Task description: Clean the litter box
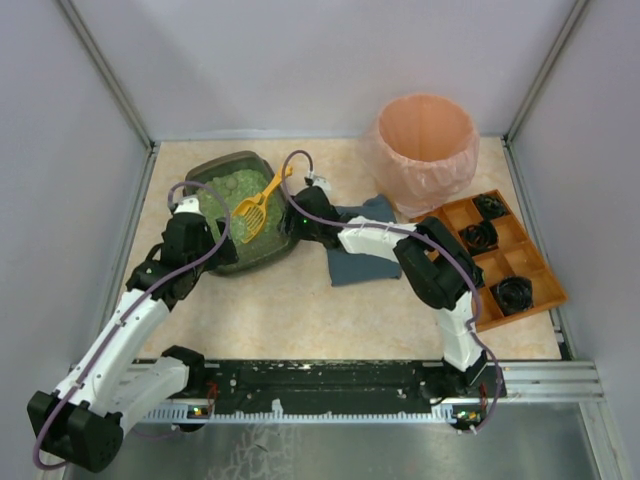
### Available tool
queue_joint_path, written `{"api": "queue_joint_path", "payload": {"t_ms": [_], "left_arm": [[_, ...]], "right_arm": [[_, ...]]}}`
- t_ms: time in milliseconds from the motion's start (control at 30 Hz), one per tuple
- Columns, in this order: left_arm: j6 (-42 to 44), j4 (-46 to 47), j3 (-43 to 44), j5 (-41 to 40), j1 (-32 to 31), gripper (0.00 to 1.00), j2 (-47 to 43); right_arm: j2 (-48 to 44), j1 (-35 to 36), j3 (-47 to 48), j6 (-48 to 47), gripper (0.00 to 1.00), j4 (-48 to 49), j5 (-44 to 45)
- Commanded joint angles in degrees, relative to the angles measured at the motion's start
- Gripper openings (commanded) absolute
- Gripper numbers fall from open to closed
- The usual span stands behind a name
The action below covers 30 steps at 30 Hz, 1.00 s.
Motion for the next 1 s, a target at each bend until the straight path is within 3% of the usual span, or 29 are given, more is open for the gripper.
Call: {"api": "queue_joint_path", "payload": {"t_ms": [0,200,400,967], "left_arm": [[0.6,1.34,-0.31,0.47,0.24,1.0,0.24],[0.68,1.35,-0.2,0.51,0.24,1.0,0.75],[0.68,1.31,-0.22,0.45,0.24,1.0,1.2],[0.64,1.04,0.13,-0.38,0.29,1.0,2.07]], "right_arm": [[0.82,-0.47,-2.15,2.16,0.55,4.15,-4.12],[0.49,-0.7,-6.14,4.61,0.45,6.17,-5.63],[-1.0,-0.31,-8.85,6.06,0.35,-0.18,-2.16],[-8.18,2.1,-17.19,3.93,0.31,-9.1,3.04]]}}
